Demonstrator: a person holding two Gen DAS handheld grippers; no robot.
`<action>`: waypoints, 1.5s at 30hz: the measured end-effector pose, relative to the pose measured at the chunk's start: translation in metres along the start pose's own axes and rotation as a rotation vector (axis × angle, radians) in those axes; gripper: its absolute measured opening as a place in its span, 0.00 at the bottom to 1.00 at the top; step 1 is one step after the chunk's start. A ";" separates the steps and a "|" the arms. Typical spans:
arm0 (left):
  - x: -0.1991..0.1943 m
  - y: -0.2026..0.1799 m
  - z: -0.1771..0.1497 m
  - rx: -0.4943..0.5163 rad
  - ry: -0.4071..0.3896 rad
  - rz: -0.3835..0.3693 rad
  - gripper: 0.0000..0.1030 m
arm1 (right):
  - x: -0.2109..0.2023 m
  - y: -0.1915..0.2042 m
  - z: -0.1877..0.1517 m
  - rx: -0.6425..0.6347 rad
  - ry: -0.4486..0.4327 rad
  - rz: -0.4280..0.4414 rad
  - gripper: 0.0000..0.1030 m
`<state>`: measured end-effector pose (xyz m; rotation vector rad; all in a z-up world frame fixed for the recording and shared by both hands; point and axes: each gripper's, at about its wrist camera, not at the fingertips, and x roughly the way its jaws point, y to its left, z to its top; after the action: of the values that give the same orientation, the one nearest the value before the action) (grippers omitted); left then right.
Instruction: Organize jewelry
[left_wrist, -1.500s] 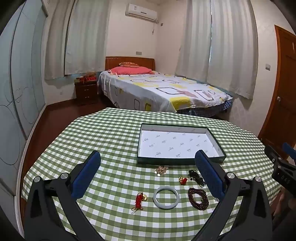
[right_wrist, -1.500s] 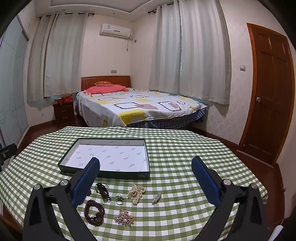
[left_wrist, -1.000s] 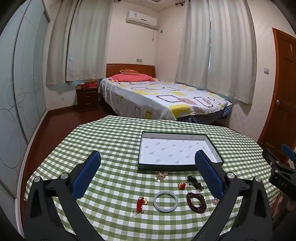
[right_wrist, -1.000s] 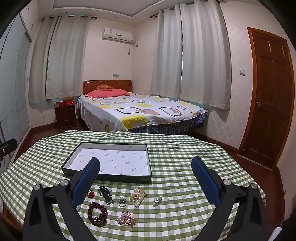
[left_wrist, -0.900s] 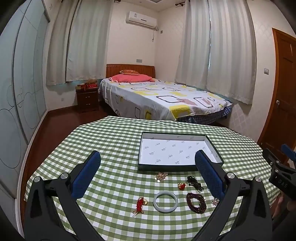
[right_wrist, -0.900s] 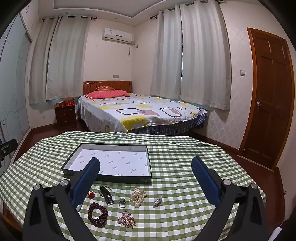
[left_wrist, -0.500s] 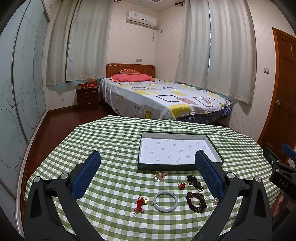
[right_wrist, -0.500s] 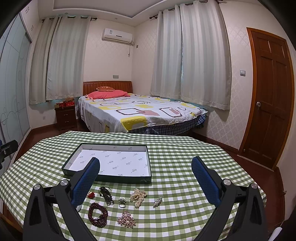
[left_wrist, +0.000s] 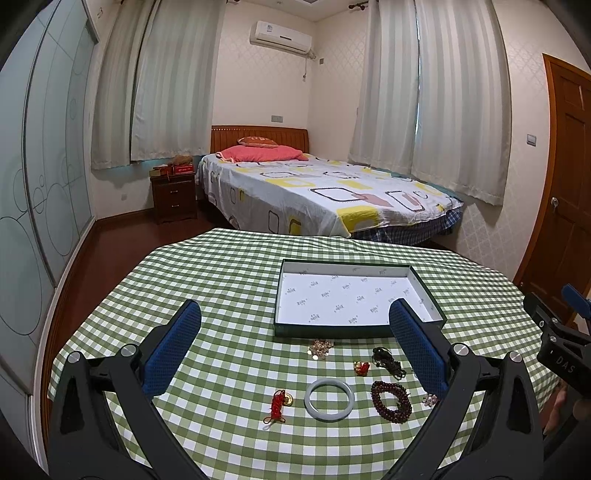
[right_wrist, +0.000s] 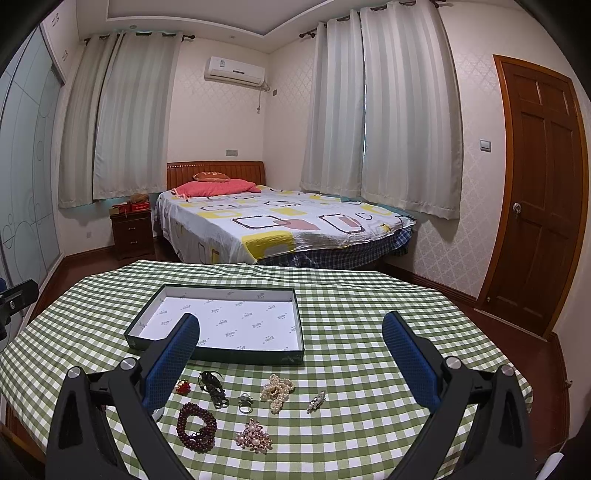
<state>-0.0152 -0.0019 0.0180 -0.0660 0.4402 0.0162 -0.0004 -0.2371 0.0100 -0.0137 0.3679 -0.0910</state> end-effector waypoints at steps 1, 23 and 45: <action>0.000 0.000 -0.001 0.001 -0.001 0.001 0.96 | 0.000 0.000 0.000 0.000 0.000 0.001 0.94; 0.000 -0.002 -0.003 0.000 0.002 0.001 0.96 | -0.001 0.003 -0.001 -0.001 0.001 0.005 0.94; 0.002 0.000 -0.006 -0.004 0.002 -0.008 0.96 | 0.000 0.004 -0.001 -0.001 0.002 0.010 0.94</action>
<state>-0.0163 -0.0028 0.0118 -0.0718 0.4415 0.0094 -0.0006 -0.2330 0.0089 -0.0130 0.3700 -0.0811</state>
